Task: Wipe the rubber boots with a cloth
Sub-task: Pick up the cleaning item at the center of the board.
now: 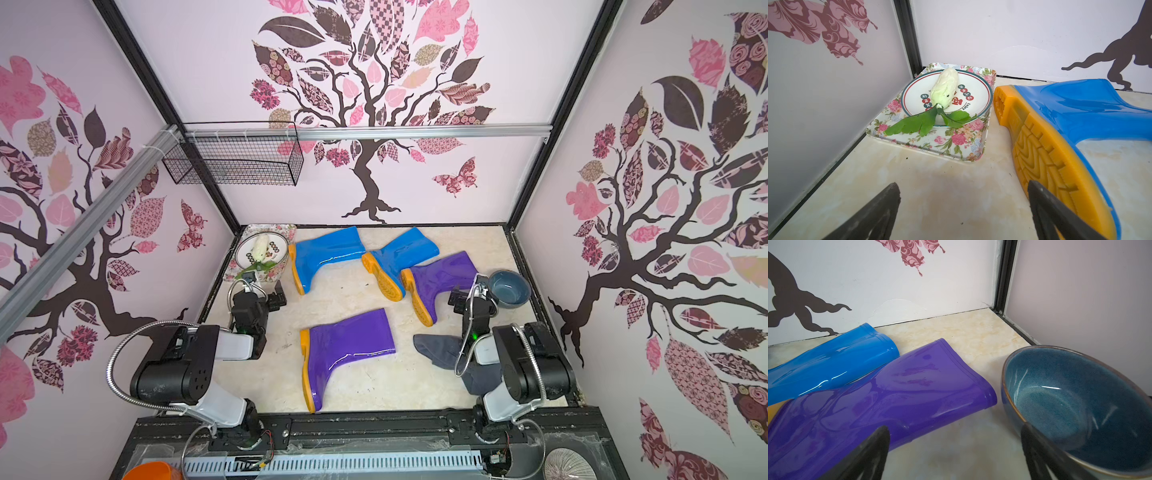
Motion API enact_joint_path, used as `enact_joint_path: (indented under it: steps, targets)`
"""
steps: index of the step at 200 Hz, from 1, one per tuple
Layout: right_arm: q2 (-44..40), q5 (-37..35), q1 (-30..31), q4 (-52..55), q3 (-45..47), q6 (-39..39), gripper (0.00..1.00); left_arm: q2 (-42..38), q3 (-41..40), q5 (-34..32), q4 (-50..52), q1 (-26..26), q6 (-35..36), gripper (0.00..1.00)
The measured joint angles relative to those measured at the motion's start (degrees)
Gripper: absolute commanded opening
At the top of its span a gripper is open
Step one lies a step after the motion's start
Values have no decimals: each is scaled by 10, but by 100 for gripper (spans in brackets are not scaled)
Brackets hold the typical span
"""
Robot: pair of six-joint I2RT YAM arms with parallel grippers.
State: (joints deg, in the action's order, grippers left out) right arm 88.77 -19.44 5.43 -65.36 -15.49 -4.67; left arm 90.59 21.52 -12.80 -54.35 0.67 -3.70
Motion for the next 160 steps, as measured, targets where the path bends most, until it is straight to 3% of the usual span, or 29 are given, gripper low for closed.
enact_joint_path:
  steps: [160]
  targets:
    - [0, 13, -8, 0, 0, 0, 100, 0, 0, -4, 0, -3, 1, 98]
